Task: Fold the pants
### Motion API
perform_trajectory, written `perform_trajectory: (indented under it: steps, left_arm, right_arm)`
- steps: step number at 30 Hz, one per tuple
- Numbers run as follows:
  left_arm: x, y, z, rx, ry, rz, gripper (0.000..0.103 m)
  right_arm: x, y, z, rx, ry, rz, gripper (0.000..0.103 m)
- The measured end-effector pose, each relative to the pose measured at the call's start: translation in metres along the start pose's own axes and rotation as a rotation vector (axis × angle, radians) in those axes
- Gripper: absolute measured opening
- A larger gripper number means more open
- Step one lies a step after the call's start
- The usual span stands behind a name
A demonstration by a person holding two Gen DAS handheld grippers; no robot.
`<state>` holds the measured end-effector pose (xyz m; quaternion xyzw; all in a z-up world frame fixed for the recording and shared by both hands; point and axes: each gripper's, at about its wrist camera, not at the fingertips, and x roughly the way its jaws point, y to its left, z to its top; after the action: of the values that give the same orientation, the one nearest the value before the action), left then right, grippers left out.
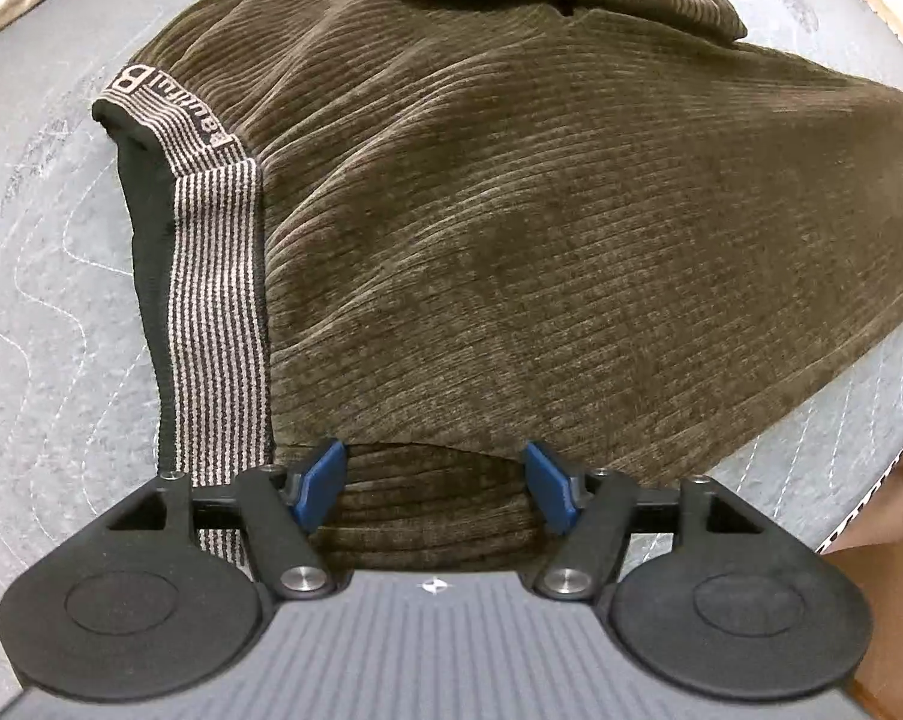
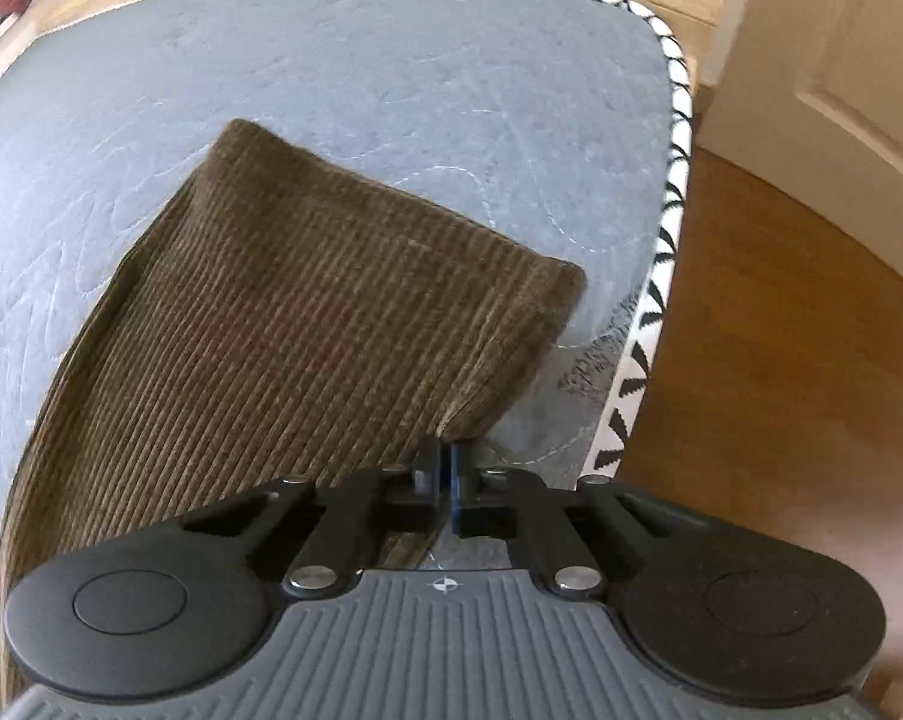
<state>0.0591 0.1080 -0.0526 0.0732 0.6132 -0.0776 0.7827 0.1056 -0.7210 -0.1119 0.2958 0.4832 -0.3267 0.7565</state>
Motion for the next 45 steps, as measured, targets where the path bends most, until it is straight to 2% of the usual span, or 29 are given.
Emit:
perform_trajectory:
  steps: [7, 10, 13, 14, 17, 19, 20, 21, 22, 24, 25, 28, 30, 31, 32, 35, 37, 41, 45]
  left_arm:
    - [-0.007, -0.003, 0.001, 0.019, -0.029, 0.01, 0.072]
    - [-0.022, -0.002, 0.006, -0.01, -0.124, 0.012, 0.072]
    - [-0.029, 0.006, 0.011, -0.052, -0.175, -0.023, 0.072]
    - [-0.025, 0.008, 0.012, -0.06, -0.158, -0.026, 0.072]
    - [0.001, 0.008, 0.007, -0.043, -0.027, 0.025, 0.069]
    - [-0.003, 0.009, 0.008, -0.053, -0.043, 0.018, 0.065]
    - [-0.009, 0.01, 0.009, -0.062, -0.071, 0.012, 0.058]
    - [-0.016, 0.011, 0.01, -0.07, -0.107, 0.006, 0.057]
    - [-0.023, 0.013, 0.012, -0.076, -0.142, 0.0, 0.057]
    - [-0.034, 0.012, 0.015, -0.076, -0.198, -0.003, 0.057]
    - [-0.038, 0.011, 0.016, -0.076, -0.225, 0.001, 0.057]
    - [-0.043, 0.002, 0.023, -0.085, -0.283, 0.008, 0.057]
    - [-0.046, -0.004, 0.027, -0.09, -0.328, 0.022, 0.053]
    - [-0.047, -0.01, 0.029, -0.081, -0.359, 0.036, 0.043]
    - [-0.048, -0.017, 0.032, -0.071, -0.389, 0.051, 0.041]
    - [-0.047, -0.034, 0.036, -0.038, -0.494, 0.089, 0.041]
    - [-0.043, -0.044, 0.043, -0.034, -0.534, 0.101, 0.041]
    - [-0.024, -0.058, 0.071, -0.098, -0.566, 0.133, 0.041]
    - [0.007, -0.07, 0.1, -0.185, -0.578, 0.16, 0.041]
  right_arm:
    - [-0.007, -0.009, 0.001, 0.046, -0.013, 0.007, 0.001]
    - [-0.011, -0.006, 0.0, 0.023, -0.032, -0.013, 0.001]
    - [-0.015, -0.002, -0.002, 0.005, -0.043, -0.03, 0.001]
    - [-0.015, -0.001, -0.002, 0.006, -0.043, -0.033, 0.001]
    - [-0.016, 0.0, -0.001, 0.01, -0.036, -0.048, 0.002]
    - [-0.02, 0.002, 0.0, 0.01, -0.056, -0.126, 0.005]
    - [-0.025, 0.004, 0.001, 0.001, -0.088, -0.169, 0.006]
    - [-0.031, 0.007, 0.002, -0.003, -0.118, -0.179, 0.012]
    - [-0.039, 0.009, 0.003, -0.006, -0.156, -0.161, 0.024]
    - [-0.055, 0.016, 0.002, -0.016, -0.23, -0.111, 0.04]
    - [-0.063, 0.021, 0.001, -0.028, -0.266, -0.084, 0.043]
    - [-0.083, 0.043, -0.004, -0.089, -0.356, 0.015, 0.043]
    - [-0.091, 0.064, -0.009, -0.147, -0.387, 0.089, 0.043]
    - [-0.094, 0.076, -0.011, -0.181, -0.39, 0.13, 0.043]
    - [-0.095, 0.09, -0.014, -0.218, -0.385, 0.176, 0.043]
    - [-0.101, 0.131, -0.026, -0.332, -0.374, 0.297, 0.043]
    - [-0.108, 0.158, -0.038, -0.406, -0.38, 0.37, 0.043]
    - [-0.119, 0.203, -0.057, -0.509, -0.382, 0.538, 0.04]
    - [-0.125, 0.239, -0.068, -0.539, -0.36, 0.661, 0.04]
